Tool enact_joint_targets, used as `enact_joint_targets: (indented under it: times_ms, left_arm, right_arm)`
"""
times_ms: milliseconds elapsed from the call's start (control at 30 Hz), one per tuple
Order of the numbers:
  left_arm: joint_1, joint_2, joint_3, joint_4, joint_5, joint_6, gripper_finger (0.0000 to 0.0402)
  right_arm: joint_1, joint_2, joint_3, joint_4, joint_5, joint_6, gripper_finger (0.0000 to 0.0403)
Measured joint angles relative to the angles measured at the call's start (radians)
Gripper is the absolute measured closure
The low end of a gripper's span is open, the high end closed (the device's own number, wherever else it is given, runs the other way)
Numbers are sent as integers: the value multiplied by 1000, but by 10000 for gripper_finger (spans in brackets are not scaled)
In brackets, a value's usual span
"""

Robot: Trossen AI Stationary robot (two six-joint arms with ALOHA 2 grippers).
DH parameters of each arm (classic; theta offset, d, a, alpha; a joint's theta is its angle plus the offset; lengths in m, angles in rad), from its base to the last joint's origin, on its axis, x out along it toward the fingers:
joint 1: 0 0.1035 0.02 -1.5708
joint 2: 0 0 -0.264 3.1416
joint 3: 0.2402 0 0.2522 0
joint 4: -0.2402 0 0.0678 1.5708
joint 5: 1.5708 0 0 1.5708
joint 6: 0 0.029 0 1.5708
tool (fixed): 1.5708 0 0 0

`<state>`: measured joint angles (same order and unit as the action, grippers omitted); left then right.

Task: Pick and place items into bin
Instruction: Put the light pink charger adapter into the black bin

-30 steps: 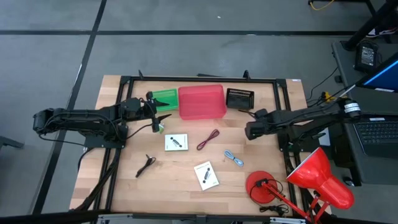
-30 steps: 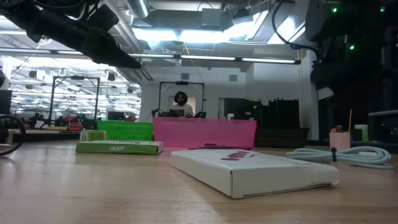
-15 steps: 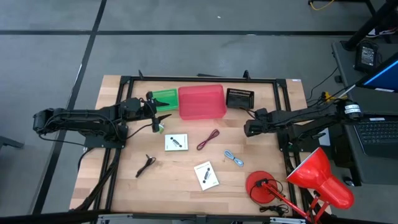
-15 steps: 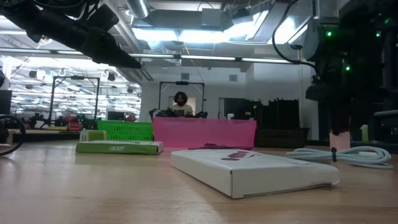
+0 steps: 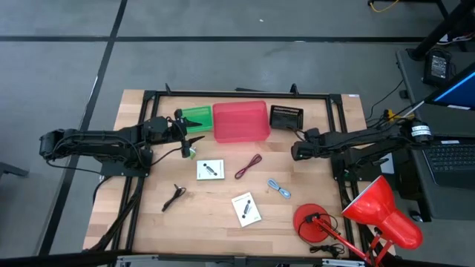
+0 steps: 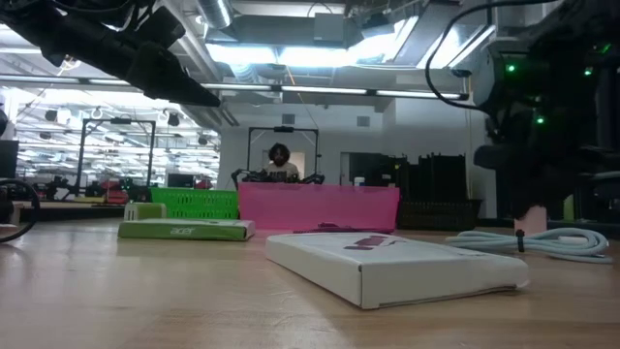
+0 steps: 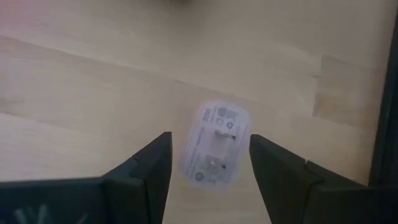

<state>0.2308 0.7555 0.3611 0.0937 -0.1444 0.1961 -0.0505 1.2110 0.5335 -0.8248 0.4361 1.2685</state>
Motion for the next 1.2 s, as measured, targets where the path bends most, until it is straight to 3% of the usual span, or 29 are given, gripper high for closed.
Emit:
enact_joint_targets:
  times_ms: [200, 667, 1200]
  left_arm:
    - [0, 0, 0, 0, 0, -1, 178]
    - [0, 0, 0, 0, 0, -2, 178]
    - [0, 0, 0, 0, 0, 0, 178]
  right_arm:
    - [0, 0, 0, 6, 8, -26, 225]
    - [0, -2, 2, 8, -24, -141, 311]
    - [0, 0, 78, 81, -98, -446, 312]
